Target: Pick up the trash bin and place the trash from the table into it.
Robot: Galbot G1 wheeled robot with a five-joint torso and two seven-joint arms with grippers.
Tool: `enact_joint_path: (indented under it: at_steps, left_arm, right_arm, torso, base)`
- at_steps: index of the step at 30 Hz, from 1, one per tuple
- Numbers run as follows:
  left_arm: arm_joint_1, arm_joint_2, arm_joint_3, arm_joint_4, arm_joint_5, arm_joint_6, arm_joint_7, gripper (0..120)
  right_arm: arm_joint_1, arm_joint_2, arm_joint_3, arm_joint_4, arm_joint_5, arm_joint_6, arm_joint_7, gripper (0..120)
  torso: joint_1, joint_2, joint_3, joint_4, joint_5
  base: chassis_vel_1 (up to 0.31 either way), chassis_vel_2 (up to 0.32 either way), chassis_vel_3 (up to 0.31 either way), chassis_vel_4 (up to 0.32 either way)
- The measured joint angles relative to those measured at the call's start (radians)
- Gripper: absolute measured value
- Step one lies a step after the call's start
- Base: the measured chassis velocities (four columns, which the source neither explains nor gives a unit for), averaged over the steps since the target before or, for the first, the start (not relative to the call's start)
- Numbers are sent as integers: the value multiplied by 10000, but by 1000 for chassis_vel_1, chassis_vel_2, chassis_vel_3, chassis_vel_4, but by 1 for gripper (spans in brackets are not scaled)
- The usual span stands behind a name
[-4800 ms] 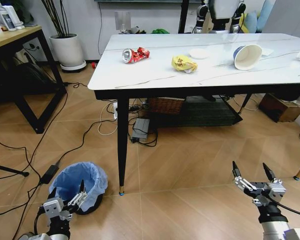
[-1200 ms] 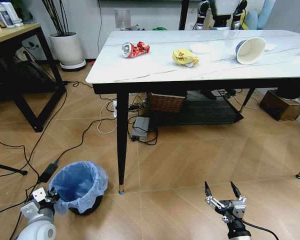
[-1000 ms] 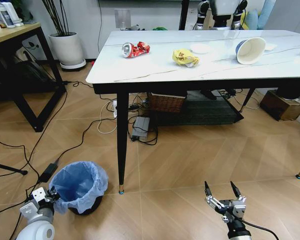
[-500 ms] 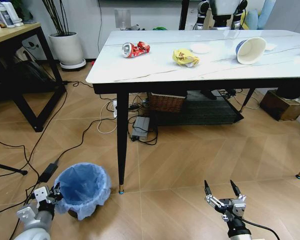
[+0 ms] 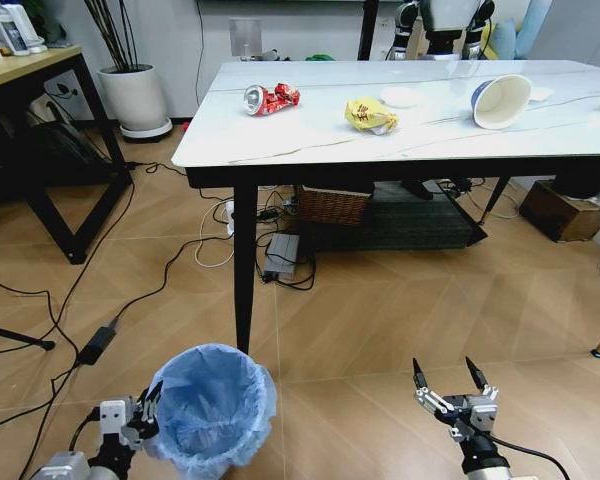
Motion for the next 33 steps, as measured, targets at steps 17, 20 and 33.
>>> enact_joint_path:
  at_steps: [17, 20, 33]
  left_arm:
    - [441, 198, 725, -1307, 1156, -247, -550, 0]
    - [308, 380, 832, -1482, 727, -171, -423, 0]
    - [377, 893, 1449, -2435, -2652, 410, -1227, 0]
  right_arm:
    - [-392, 65, 399, 349, -88, 0, 3, 100]
    - [-429, 129, 407, 352, -131, 10, 3, 100]
    - [-603, 213, 471, 334, -370, 51, 3, 100]
  torso:
    - [0, 0, 0, 0, -2]
    - [0, 0, 1, -1, -2]
    - [0, 0, 1, 0, -2]
  base:
    - [0, 0, 0, 0]
    - [0, 0, 0, 0]
    - [0, 0, 0, 0]
